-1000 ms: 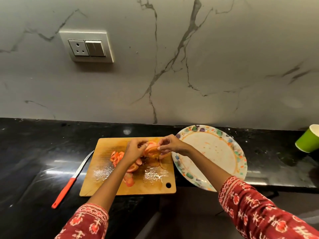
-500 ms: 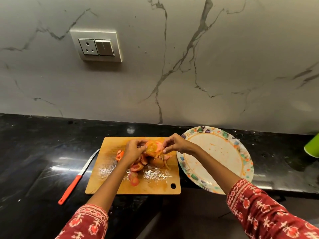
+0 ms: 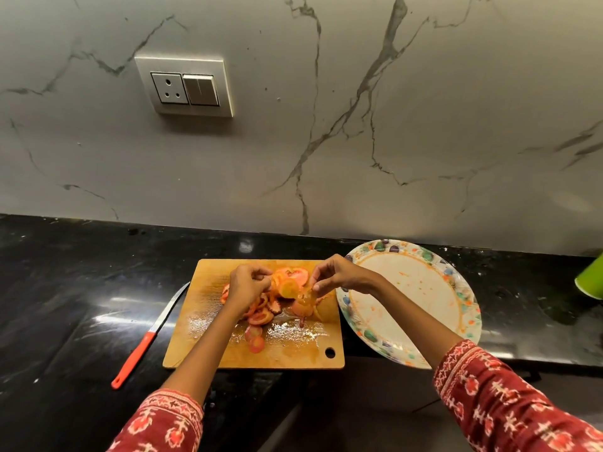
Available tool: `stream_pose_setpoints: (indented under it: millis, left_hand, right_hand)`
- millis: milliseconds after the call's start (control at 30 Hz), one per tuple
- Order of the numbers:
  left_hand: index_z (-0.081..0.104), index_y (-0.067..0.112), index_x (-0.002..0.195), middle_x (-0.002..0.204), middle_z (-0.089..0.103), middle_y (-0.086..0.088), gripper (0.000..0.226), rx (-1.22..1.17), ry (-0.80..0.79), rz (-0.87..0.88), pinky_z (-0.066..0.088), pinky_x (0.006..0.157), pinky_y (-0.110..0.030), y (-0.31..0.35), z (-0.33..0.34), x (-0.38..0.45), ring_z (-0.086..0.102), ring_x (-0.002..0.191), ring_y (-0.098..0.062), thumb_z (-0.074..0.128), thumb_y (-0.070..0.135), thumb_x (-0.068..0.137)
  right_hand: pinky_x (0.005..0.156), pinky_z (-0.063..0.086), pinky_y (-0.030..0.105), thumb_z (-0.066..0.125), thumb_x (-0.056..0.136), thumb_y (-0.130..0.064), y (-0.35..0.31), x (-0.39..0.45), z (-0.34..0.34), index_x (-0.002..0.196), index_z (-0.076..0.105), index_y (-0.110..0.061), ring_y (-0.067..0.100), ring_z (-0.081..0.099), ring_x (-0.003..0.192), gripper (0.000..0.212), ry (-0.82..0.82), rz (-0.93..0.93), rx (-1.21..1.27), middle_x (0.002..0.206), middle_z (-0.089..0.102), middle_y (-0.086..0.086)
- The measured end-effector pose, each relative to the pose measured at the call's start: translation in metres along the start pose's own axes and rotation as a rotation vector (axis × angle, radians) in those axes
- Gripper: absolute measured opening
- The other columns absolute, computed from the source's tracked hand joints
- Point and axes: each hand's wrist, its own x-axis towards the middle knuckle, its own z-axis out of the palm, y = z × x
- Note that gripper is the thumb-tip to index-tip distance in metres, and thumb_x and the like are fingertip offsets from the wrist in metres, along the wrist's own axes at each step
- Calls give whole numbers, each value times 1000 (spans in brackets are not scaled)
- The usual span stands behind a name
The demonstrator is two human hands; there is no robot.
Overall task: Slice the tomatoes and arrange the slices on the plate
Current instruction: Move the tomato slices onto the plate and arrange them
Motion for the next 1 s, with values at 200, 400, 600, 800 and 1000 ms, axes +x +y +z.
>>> stream_pose_setpoints:
  millis: [200, 400, 600, 800, 1000]
  left_hand:
    - [63, 4, 109, 81, 66, -5, 27, 40, 26, 1, 54, 57, -13, -4, 0, 1, 64, 62, -9, 66, 4, 82]
    - [62, 5, 113, 91, 66, -7, 29, 88, 28, 44, 57, 61, -21, -6, 3, 1, 66, 65, -13, 64, 8, 84]
    - [61, 5, 116, 99, 66, -11, 31, 72, 37, 62, 58, 74, -36, -10, 1, 1, 67, 79, -21, 63, 7, 85]
    - [61, 6, 116, 101, 65, -9, 30, 72, 21, 66, 57, 76, -32, -9, 2, 4, 64, 86, -19, 62, 7, 86]
    - [62, 9, 113, 93, 65, -3, 30, -9, -96, 135, 56, 69, -24, 9, 7, 9, 64, 84, -16, 66, 9, 83]
  right_hand:
    - [84, 51, 28, 63, 87, -9, 18, 31, 20, 103, 68, -1, 24, 62, 99, 18, 400, 73, -377, 106, 66, 16]
    - [88, 50, 32, 66, 82, -15, 17, 64, 30, 108, 61, -7, 23, 58, 102, 28, 471, 253, -480, 107, 61, 10]
    - [79, 47, 28, 74, 75, -10, 17, 68, 27, 92, 58, -12, 16, 51, 89, 24, 474, 281, -340, 96, 54, 5]
    - [75, 52, 28, 74, 76, -4, 17, 51, 16, 86, 56, -12, 18, 57, 86, 22, 533, 99, -218, 91, 57, 5]
    - [73, 54, 25, 69, 77, 6, 0, 13, -9, 91, 62, -4, 17, 62, 85, 18, 473, -51, -57, 85, 62, 3]
